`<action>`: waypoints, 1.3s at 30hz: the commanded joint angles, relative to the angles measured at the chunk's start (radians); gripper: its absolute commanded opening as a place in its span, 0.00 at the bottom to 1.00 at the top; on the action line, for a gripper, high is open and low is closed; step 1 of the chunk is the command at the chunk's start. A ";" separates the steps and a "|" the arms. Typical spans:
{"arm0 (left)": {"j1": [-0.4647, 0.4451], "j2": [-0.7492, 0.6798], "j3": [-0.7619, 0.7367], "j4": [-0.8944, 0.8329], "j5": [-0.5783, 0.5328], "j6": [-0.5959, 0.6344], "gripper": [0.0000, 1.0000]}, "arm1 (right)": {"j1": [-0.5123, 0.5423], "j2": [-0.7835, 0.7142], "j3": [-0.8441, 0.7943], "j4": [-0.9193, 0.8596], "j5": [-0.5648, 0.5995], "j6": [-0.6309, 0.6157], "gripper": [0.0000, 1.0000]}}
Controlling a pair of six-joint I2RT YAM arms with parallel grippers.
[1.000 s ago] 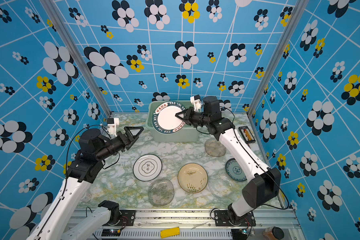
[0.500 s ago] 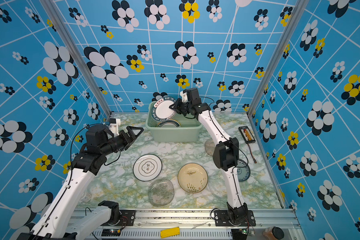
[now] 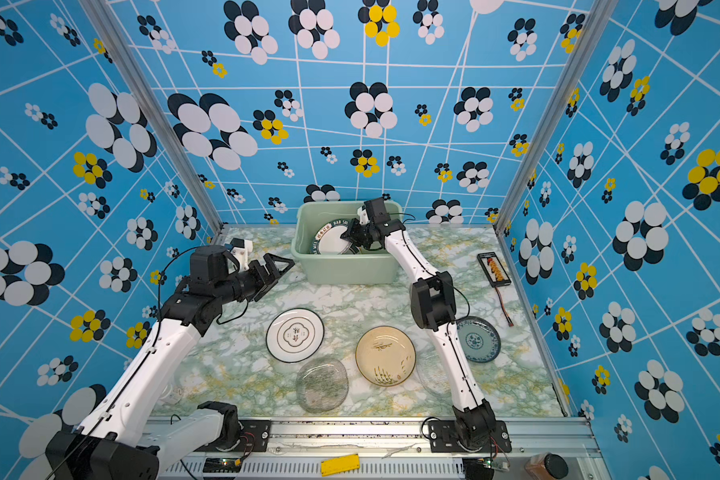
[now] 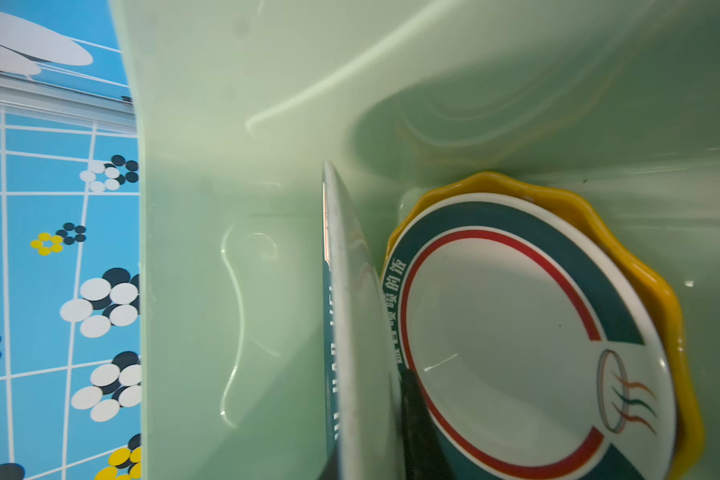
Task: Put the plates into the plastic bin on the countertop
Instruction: 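Carry the green-rimmed plate with the right gripper over the green bin, then lower the green-rimmed plate into the bin against the red-ringed plate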
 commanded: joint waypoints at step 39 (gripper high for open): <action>0.009 0.055 0.008 0.008 0.047 -0.007 0.97 | 0.020 0.036 0.044 -0.234 0.218 -0.289 0.50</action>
